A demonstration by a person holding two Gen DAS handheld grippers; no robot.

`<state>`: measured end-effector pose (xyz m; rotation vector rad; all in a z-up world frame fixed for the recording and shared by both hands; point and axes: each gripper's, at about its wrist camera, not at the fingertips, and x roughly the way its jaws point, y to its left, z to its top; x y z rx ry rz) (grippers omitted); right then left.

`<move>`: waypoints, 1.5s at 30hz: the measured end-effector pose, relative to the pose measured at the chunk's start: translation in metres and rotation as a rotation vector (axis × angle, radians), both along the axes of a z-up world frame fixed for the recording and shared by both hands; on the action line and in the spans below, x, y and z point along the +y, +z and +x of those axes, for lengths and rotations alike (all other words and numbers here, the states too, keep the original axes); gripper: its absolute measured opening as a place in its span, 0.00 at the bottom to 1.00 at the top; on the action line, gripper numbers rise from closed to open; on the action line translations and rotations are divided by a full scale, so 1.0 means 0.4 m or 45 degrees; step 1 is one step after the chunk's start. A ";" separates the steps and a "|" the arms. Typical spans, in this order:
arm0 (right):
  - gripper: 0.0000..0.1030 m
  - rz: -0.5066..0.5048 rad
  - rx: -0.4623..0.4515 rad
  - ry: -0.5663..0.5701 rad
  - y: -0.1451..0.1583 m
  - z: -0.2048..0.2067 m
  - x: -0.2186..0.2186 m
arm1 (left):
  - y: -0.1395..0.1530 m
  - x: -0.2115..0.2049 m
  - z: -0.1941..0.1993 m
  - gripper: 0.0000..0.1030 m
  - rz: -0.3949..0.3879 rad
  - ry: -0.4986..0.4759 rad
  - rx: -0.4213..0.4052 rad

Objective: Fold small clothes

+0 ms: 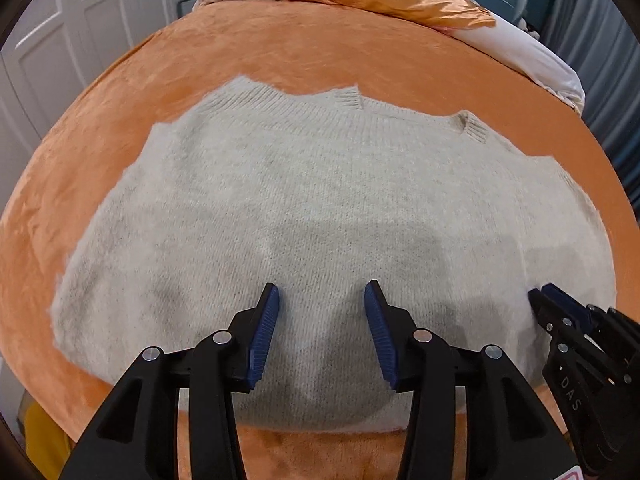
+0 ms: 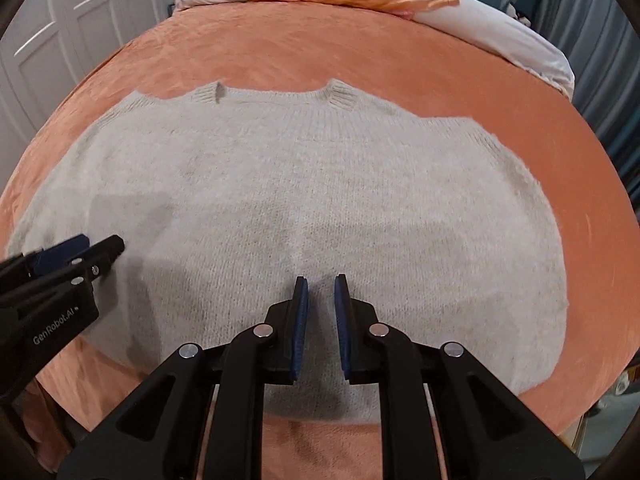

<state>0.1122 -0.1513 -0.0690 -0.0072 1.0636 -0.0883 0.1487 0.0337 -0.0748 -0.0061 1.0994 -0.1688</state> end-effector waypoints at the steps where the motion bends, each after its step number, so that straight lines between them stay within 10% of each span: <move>1: 0.13 0.004 0.003 -0.009 0.003 -0.001 0.009 | 0.000 -0.002 -0.002 0.43 0.003 0.002 -0.001; 26: 0.13 0.107 0.009 0.033 -0.034 -0.027 0.019 | -0.018 -0.022 -0.007 0.44 0.078 -0.019 -0.040; 32: 0.17 0.135 -0.070 0.056 0.021 -0.043 -0.001 | 0.045 0.076 -0.025 0.53 -0.109 0.080 -0.070; 34: 0.42 0.170 -0.148 0.006 0.055 -0.065 -0.047 | 0.076 0.161 -0.035 0.62 -0.145 0.168 -0.122; 37: 0.52 0.106 -0.244 -0.149 0.091 -0.113 -0.168 | 0.086 0.280 -0.031 0.69 -0.173 0.281 -0.107; 45: 0.58 0.334 -0.087 -0.529 -0.027 -0.219 -0.439 | -0.034 0.437 -0.033 0.69 -0.450 0.421 0.106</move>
